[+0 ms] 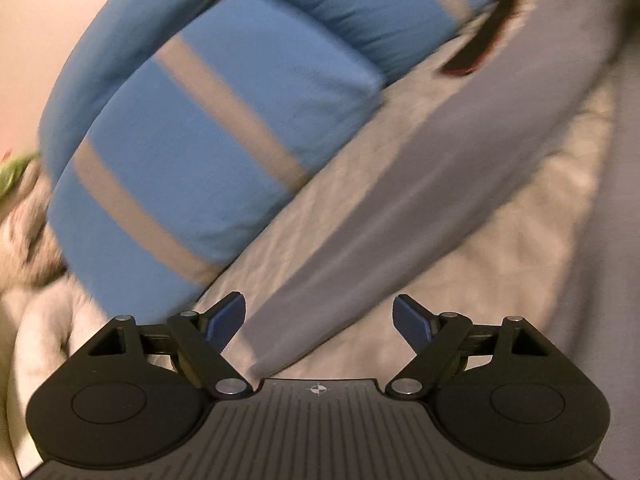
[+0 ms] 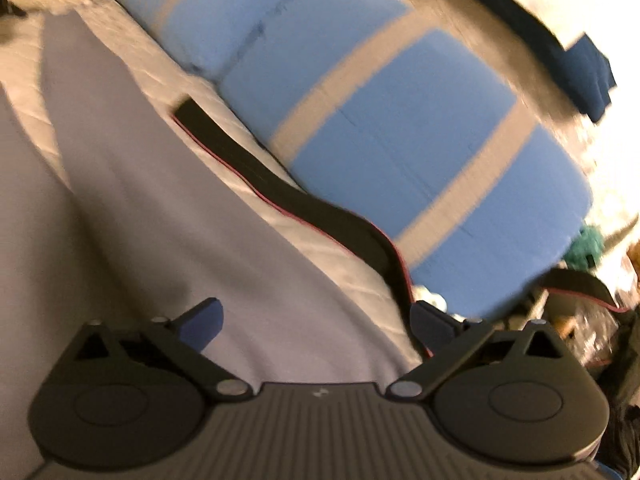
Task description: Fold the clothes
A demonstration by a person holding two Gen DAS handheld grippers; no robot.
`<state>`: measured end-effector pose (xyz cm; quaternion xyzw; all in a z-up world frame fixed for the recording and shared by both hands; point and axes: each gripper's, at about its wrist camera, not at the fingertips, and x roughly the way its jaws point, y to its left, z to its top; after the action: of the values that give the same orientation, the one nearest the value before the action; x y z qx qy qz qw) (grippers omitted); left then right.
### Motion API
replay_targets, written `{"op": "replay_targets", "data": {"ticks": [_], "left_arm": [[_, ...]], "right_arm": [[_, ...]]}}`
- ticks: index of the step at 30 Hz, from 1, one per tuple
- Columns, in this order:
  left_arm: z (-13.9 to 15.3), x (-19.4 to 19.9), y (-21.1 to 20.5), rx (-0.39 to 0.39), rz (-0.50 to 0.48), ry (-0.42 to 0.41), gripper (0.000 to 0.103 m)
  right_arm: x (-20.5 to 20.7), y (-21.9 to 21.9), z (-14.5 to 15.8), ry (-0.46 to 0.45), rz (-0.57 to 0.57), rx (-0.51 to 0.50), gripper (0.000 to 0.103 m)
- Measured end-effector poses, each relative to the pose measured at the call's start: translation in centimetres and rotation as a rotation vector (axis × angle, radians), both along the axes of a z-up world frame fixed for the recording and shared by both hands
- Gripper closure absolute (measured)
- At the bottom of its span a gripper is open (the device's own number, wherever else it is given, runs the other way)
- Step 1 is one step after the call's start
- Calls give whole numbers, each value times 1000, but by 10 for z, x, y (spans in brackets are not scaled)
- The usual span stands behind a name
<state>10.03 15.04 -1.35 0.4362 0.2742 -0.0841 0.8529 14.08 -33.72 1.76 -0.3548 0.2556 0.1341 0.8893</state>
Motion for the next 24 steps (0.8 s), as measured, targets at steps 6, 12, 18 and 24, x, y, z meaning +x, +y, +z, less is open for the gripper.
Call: {"op": "replay_targets", "data": {"ticks": [6,12,18,24], "left_arm": [[13,-11,-74,-36,-213,90,22],[-8,-5,-127,-90,-300,140,23],[-39,-6,-131,-49,-315,114,42],[-50,1,-133,6,-343,95,53]], "right_arm": [[-16,58,9,-4,-2,62,0],[-20,110,-10,22,-39,138,0],[-31,129,-22,-45,-16,144,0],[-27,128,-27,-17,-46,176,0]]}}
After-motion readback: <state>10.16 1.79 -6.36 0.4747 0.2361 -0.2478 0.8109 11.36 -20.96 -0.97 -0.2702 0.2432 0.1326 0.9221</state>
